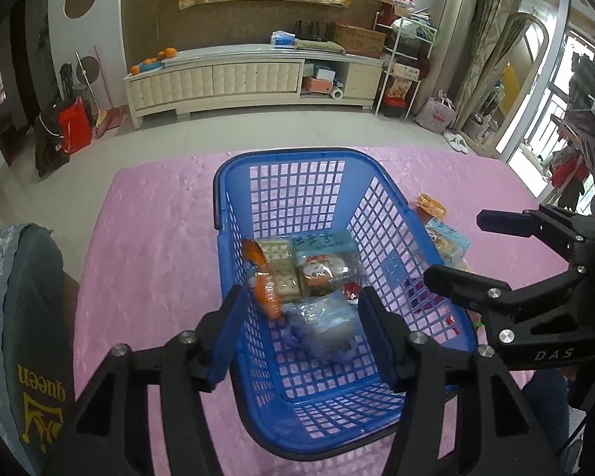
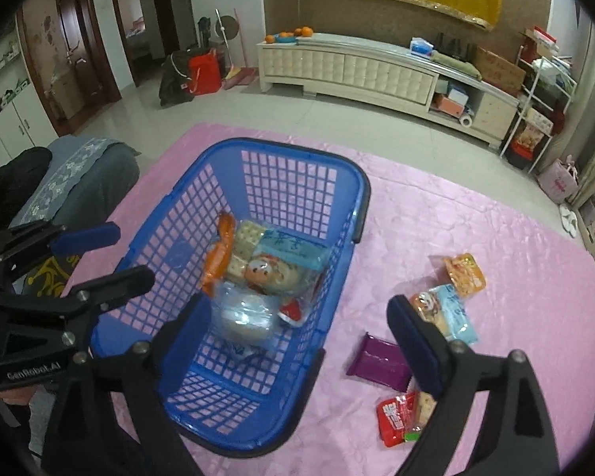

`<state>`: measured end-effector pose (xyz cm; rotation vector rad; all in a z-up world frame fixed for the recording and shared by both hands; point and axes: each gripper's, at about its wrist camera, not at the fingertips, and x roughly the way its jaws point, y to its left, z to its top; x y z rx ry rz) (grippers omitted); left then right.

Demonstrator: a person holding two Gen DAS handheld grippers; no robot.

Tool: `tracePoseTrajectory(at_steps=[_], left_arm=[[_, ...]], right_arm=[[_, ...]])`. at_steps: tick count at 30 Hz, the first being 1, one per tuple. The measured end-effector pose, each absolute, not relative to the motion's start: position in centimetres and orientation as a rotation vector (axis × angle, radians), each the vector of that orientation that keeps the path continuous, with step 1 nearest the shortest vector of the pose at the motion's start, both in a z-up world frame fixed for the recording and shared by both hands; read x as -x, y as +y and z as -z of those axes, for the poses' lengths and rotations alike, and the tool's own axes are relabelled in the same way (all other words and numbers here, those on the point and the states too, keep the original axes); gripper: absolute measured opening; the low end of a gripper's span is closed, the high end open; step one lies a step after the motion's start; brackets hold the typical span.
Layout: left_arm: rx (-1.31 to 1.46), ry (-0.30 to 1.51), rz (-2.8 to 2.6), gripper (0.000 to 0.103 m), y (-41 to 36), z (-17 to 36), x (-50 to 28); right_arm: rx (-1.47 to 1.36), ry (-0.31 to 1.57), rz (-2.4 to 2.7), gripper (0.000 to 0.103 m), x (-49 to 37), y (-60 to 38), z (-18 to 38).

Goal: Organize snacks
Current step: 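Move both open tools back over the remaining snack pile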

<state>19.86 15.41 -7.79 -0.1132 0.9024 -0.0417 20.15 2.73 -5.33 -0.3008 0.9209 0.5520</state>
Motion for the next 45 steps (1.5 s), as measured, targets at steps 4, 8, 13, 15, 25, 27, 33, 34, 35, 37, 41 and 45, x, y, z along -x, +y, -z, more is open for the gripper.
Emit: tracePoseTrajectory(at_steps=[4,8,13,15,25,27,33,34,35,37,41,45], left_arm=[[0.105,0.898,0.045,0.056,14.9,7.3,-19.3],[0.093,0.888,0.052,0.059,14.2,6.5,-18.5],[0.082,0.870,0.060,0.059,13.3,5.2,-17.1],[0.076,0.862,0.063,0.060,12.9,4.7,-16.5],[0.050,0.815,0.075,0.071,10.6,2.4,-13.8],[0.045,0.813,0.080,0.071,9.9,2.2,-13.5],[0.038,0.794,0.085,0.071,7.9,1.9,-12.9],[0.042,0.789,0.082,0.071,7.6,1.9,-12.8],[0.048,0.787,0.083,0.071,7.3,1.9,-12.8],[0.057,0.794,0.091,0.071,6.7,2.1,-13.0],[0.050,0.808,0.099,0.071,5.1,2.5,-13.4],[0.054,0.814,0.104,0.071,3.5,2.9,-14.2]], right_arm=[[0.305,0.920,-0.532,0.093,-19.8,2.1,5.0],[0.298,0.927,-0.515,0.093,-19.2,1.2,4.5],[0.293,0.920,-0.504,0.093,-17.9,0.0,3.4],[0.292,0.910,-0.497,0.093,-17.2,-0.5,2.8],[0.248,0.887,-0.491,0.093,-14.8,-3.4,1.0],[0.237,0.884,-0.490,0.093,-14.5,-4.2,0.7],[0.225,0.874,-0.479,0.093,-13.7,-6.4,0.3],[0.224,0.874,-0.475,0.093,-13.6,-6.8,0.2],[0.222,0.872,-0.471,0.093,-13.6,-7.3,0.2],[0.214,0.875,-0.469,0.093,-13.6,-8.0,0.2],[0.194,0.880,-0.455,0.093,-14.0,-10.2,0.4],[0.179,0.888,-0.437,0.093,-14.4,-12.0,0.9]])
